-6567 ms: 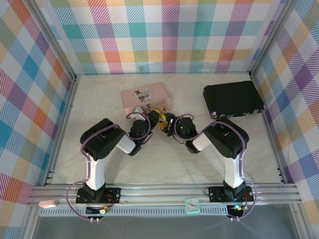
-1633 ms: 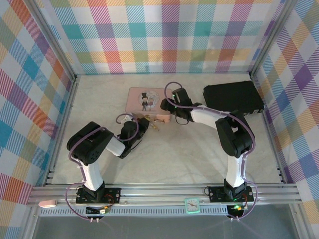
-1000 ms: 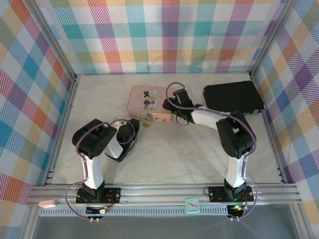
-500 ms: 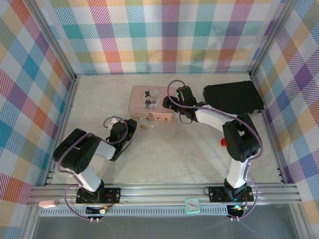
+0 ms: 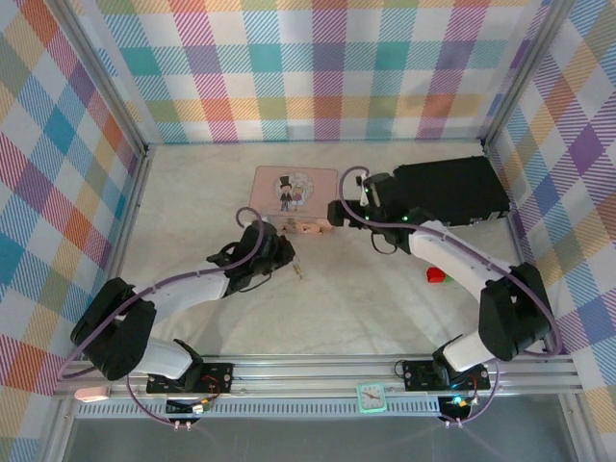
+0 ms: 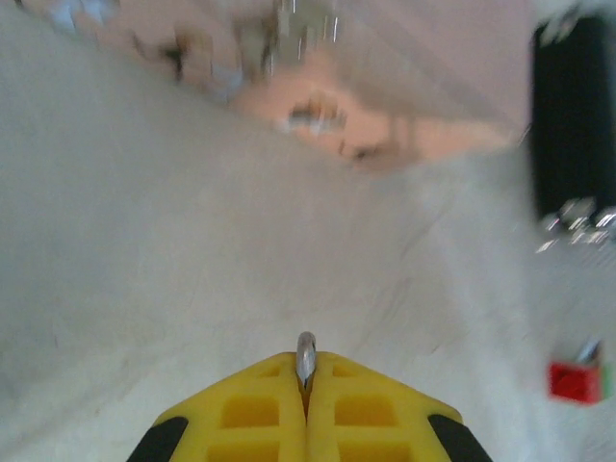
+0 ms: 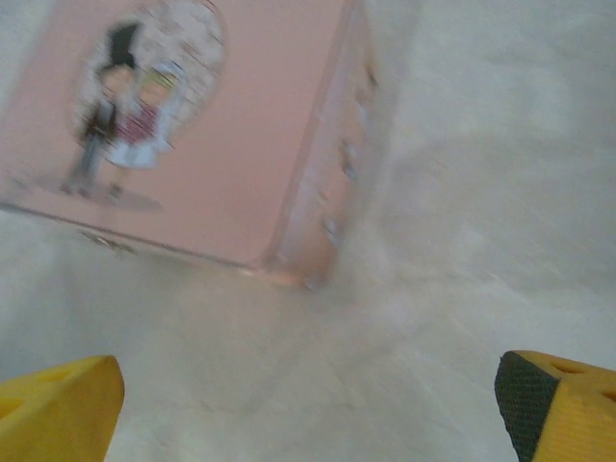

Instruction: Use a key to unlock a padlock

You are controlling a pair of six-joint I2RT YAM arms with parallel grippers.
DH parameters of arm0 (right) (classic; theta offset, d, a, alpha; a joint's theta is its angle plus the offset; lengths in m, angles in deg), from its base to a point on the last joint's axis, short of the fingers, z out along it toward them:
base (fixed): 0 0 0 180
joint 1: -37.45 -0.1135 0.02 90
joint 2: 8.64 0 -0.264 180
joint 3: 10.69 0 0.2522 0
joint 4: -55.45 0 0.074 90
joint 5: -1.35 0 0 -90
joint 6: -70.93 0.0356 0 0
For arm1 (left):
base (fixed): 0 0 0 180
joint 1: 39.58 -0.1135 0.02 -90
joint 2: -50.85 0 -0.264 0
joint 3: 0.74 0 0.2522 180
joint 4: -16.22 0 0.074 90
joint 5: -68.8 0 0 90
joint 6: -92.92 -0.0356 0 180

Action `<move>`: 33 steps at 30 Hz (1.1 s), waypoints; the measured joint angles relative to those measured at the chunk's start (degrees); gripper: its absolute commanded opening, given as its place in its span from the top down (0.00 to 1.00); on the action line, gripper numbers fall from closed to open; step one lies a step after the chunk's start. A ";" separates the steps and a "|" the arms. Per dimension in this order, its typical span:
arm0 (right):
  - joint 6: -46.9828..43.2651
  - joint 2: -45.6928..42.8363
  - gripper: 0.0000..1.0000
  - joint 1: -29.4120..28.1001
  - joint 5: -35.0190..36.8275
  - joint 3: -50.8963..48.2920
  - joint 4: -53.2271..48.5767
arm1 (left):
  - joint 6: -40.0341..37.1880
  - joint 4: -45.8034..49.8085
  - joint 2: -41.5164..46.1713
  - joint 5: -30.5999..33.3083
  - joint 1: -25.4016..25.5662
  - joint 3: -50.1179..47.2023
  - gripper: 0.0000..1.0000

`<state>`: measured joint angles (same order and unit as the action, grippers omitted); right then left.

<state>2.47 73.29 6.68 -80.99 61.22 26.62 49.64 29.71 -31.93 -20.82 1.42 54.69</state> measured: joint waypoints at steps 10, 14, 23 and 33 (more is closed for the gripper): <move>-2.99 -7.39 0.01 0.83 7.89 -7.28 -3.72 | -3.13 3.65 -13.25 -1.62 2.64 8.85 0.91; -3.63 -7.43 0.01 2.01 8.85 -7.87 -4.04 | -4.59 5.29 -14.80 -1.07 2.64 10.08 0.63; -7.26 -7.54 0.01 9.62 9.29 -11.50 -2.05 | -7.74 8.70 -11.28 4.33 1.92 10.80 0.26; -16.33 -1.40 0.01 23.85 8.07 -21.86 19.06 | -17.81 10.78 4.11 14.12 -12.20 11.04 0.23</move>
<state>-13.86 71.89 30.53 -72.93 39.37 45.68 31.82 40.49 -27.82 -6.70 -10.78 65.73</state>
